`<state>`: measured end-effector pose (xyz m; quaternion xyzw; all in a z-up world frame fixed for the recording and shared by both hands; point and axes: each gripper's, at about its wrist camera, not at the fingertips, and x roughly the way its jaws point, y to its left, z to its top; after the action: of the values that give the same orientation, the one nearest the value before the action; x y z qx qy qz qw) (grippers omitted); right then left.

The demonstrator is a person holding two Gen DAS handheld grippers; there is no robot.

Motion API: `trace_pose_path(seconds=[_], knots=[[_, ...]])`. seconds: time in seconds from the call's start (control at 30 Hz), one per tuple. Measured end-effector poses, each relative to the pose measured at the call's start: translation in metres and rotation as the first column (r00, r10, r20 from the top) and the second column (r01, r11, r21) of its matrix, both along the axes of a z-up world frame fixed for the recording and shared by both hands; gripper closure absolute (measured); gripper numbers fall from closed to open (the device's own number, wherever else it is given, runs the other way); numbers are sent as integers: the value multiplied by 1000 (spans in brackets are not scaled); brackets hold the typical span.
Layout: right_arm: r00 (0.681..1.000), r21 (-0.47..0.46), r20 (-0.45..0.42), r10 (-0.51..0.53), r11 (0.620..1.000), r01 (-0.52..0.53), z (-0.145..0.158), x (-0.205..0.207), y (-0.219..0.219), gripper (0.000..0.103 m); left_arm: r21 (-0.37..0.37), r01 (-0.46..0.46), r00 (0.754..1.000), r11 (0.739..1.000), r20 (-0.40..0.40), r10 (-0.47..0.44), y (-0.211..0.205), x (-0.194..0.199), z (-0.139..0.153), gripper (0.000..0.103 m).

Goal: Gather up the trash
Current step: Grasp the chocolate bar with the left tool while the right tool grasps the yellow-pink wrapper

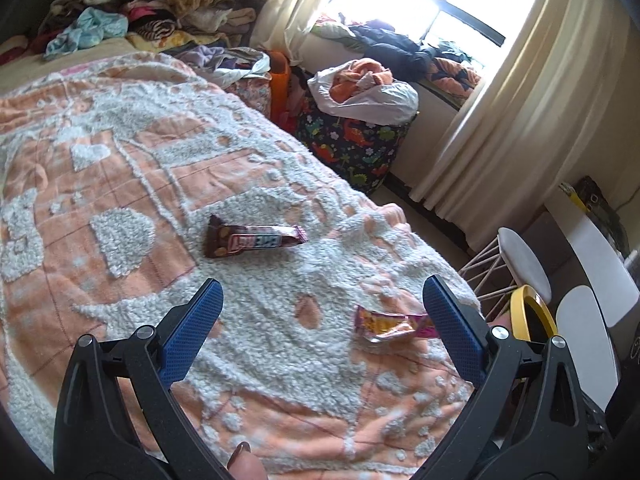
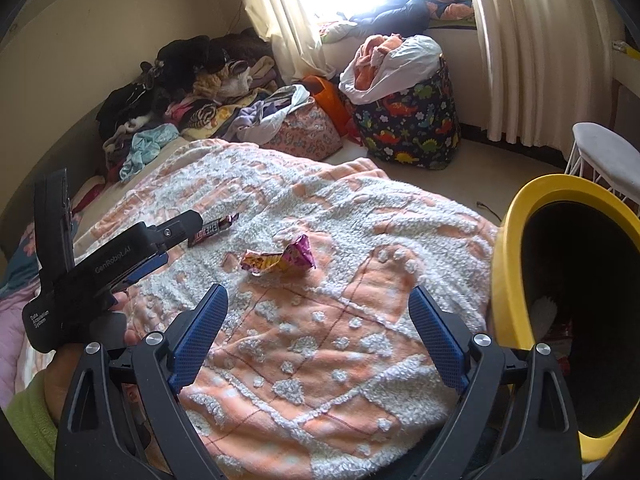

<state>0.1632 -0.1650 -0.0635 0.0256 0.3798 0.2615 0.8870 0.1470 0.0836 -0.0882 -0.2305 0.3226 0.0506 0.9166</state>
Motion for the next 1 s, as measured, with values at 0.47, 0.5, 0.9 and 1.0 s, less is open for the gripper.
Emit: trace_pose_path(seconds=[0.47, 0.5, 0.9, 1.0], knots=[[997, -16, -75, 19, 1000, -21, -35, 27, 25, 14, -94, -81, 996, 992, -53, 76, 32, 17, -29, 16], [996, -19, -81, 21, 1000, -22, -37, 29, 27, 14, -101, -82, 996, 991, -51, 77, 33, 17, -29, 16], [988, 57, -153, 32, 998, -23, -50, 57, 38, 14, -150, -112, 993, 982, -45, 106, 45, 42, -38, 20], [987, 72, -159, 32, 997, -21, -50, 63, 40, 18, -148, -121, 992, 981, -45, 116, 46, 46, -39, 27]])
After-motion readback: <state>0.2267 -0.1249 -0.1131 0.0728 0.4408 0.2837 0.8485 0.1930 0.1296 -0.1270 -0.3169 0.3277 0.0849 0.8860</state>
